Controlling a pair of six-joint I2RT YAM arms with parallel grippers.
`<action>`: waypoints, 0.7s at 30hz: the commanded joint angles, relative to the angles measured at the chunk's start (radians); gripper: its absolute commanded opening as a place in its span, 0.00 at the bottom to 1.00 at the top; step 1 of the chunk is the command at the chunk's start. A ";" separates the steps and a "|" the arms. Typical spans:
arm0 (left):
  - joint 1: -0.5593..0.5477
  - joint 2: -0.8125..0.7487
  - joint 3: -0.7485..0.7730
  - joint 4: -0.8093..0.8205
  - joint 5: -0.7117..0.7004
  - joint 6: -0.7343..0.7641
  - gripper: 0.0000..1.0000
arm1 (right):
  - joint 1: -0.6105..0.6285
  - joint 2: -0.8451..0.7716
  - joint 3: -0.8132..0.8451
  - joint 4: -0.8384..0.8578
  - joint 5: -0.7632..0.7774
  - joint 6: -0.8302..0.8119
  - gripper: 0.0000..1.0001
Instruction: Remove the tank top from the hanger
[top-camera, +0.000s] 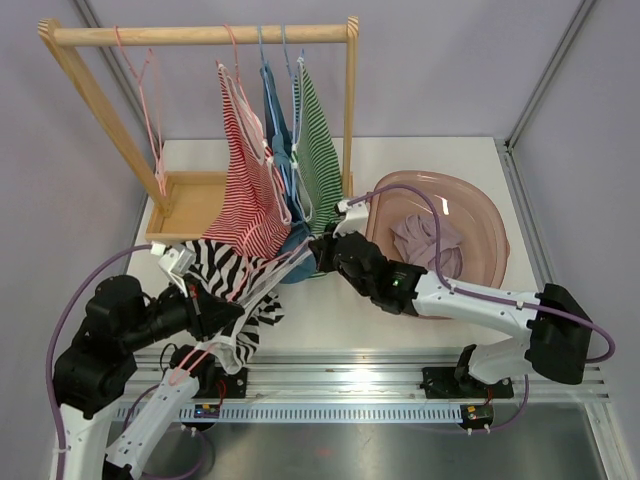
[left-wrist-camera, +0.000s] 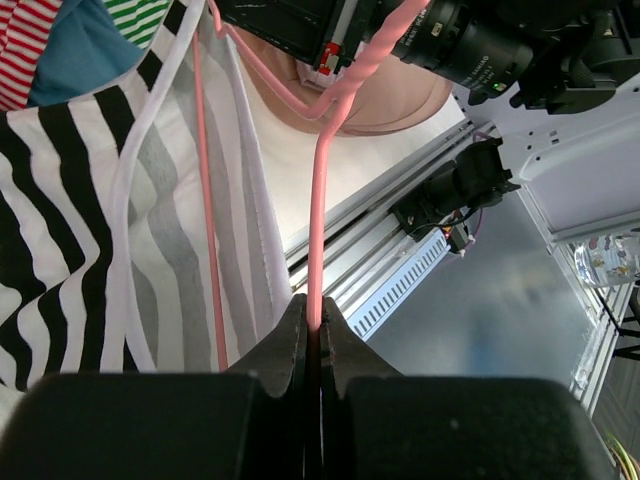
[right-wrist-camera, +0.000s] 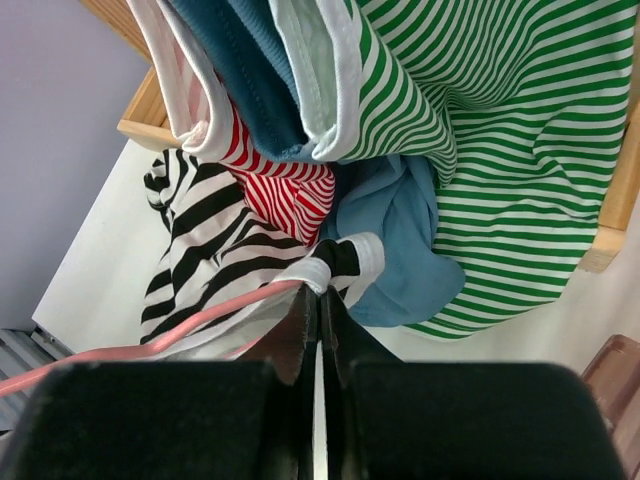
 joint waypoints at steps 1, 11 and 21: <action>-0.004 -0.011 0.075 0.066 0.121 0.001 0.00 | -0.040 -0.035 0.042 -0.089 0.094 -0.018 0.00; -0.004 -0.028 0.086 0.423 0.088 -0.123 0.00 | -0.042 -0.171 0.178 -0.199 -0.285 -0.098 0.00; -0.002 -0.043 -0.124 1.227 -0.089 -0.237 0.00 | 0.009 -0.130 0.518 -0.328 -0.808 -0.079 0.00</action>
